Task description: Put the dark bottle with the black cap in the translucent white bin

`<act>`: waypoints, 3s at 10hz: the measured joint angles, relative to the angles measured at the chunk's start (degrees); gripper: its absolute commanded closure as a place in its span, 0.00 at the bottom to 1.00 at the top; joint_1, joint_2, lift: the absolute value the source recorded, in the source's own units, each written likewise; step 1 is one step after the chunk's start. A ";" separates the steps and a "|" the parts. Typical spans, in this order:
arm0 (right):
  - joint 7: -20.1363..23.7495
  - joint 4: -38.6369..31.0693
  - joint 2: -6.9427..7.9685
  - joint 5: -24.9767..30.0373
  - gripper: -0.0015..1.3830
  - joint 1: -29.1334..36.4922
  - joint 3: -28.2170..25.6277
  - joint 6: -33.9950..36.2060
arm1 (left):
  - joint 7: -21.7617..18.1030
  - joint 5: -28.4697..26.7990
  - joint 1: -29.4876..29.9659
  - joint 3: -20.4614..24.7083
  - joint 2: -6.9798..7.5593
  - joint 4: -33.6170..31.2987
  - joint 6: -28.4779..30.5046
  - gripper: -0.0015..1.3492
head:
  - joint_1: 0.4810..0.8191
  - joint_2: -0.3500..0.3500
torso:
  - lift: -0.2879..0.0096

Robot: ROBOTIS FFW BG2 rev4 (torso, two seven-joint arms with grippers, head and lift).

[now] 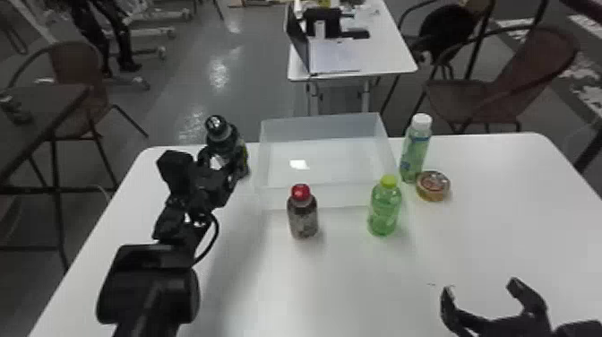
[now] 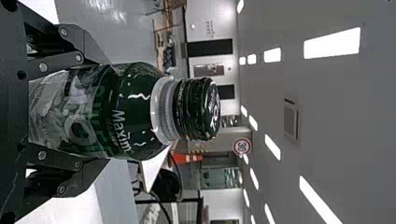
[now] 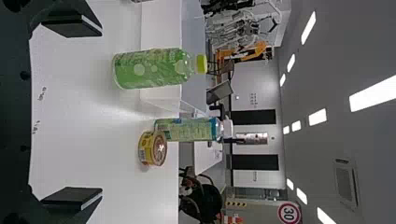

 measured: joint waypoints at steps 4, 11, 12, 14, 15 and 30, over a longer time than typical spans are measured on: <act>0.02 0.84 0.00 -0.03 0.07 -0.89 0.22 0.00 | -4.33 1.04 -6.38 -5.83 -0.66 7.01 3.37 0.49 | 0.63 0.50 | 0.66; 0.71 2.40 0.00 -0.83 0.07 -1.96 0.21 -0.08 | -8.43 -1.47 -12.11 -7.49 -1.42 15.20 4.89 0.32 | 0.63 0.46 | 0.66; 0.76 2.40 0.00 -0.84 0.07 -1.93 0.21 -0.09 | -8.41 -1.87 -11.99 -7.12 -1.55 15.19 4.20 0.32 | 0.63 0.46 | 0.66; 0.81 2.34 0.00 -0.91 0.07 -1.86 0.20 -0.09 | -8.32 -1.06 -11.49 -6.55 -1.63 15.09 2.38 0.32 | 0.63 0.47 | 0.66; 0.81 2.22 0.00 -0.94 0.07 -1.81 0.20 -0.09 | -8.28 -0.03 -10.63 -6.37 -1.61 14.36 1.16 0.32 | 0.63 0.47 | 0.66; 0.81 0.49 0.00 -0.35 0.06 -1.06 0.03 0.38 | 16.17 6.15 36.78 2.73 -5.44 -21.83 -11.56 0.32 | 0.63 0.76 | 0.66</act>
